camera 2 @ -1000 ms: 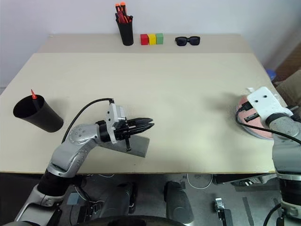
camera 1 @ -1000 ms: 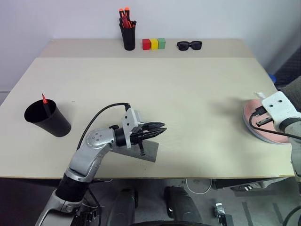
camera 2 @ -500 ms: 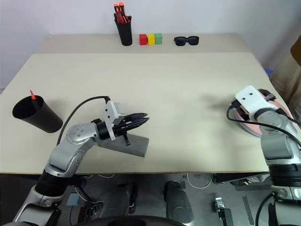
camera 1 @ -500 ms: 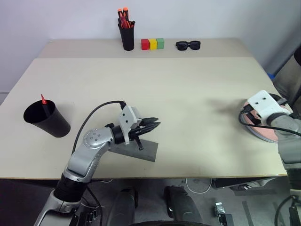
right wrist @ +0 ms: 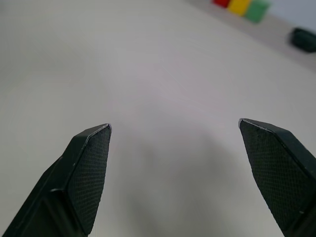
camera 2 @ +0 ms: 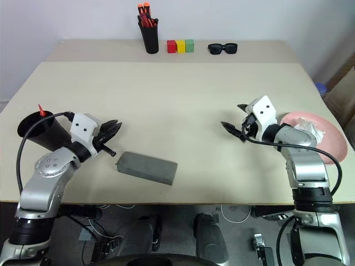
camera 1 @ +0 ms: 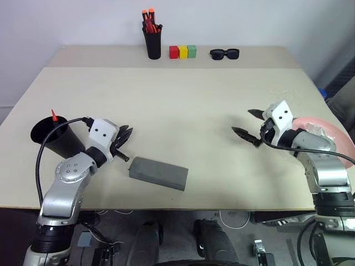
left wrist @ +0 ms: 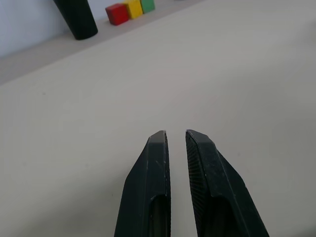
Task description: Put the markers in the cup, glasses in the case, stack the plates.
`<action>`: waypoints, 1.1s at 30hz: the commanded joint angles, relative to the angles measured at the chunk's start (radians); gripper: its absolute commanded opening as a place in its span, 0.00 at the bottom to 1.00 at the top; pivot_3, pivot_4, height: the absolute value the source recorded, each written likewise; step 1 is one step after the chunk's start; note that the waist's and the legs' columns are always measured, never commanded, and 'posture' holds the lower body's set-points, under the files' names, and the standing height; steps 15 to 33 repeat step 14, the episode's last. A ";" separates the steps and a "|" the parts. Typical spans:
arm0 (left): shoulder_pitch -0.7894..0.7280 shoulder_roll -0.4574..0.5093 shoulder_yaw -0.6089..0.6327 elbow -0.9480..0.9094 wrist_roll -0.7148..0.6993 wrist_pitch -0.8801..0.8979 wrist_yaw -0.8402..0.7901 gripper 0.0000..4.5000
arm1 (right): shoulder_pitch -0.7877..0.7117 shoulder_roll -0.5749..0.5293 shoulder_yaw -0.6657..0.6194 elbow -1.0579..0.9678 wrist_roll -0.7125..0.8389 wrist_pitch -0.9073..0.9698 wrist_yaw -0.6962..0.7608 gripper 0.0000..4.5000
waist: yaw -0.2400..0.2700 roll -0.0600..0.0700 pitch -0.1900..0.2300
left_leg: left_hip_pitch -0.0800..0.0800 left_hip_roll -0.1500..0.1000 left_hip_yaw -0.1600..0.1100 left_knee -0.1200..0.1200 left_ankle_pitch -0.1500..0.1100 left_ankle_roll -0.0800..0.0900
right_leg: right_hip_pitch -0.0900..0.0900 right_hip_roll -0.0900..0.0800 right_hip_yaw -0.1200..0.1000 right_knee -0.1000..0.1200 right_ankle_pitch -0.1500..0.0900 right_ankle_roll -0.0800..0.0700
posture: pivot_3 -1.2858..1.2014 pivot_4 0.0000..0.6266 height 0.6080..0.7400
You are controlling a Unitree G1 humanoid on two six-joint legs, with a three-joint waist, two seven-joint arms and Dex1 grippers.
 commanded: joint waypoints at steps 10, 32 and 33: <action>-0.049 -0.013 -0.009 0.063 0.015 -0.076 -0.010 0.12 | 0.038 -0.027 -0.033 -0.049 -0.003 -0.033 -0.048 0.93 | -0.004 0.000 0.000 | 0.002 0.000 0.001 -0.002 0.000 0.000 | 0.000 0.001 0.000 0.001 0.000 0.000 | 0.52 0.24 1.00; -0.075 -0.021 -0.002 0.091 0.026 -0.099 0.008 0.12 | -0.002 -0.027 -0.012 -0.023 -0.011 -0.034 -0.051 0.93 | -0.004 0.000 0.000 | 0.002 0.000 0.001 -0.001 0.000 0.000 | 0.000 0.001 0.000 0.001 0.000 0.000 | 0.52 0.24 1.00; -0.075 -0.021 -0.002 0.091 0.026 -0.099 0.008 0.12 | -0.002 -0.027 -0.012 -0.023 -0.011 -0.034 -0.051 0.93 | -0.004 0.000 0.000 | 0.002 0.000 0.001 -0.001 0.000 0.000 | 0.000 0.001 0.000 0.001 0.000 0.000 | 0.52 0.24 1.00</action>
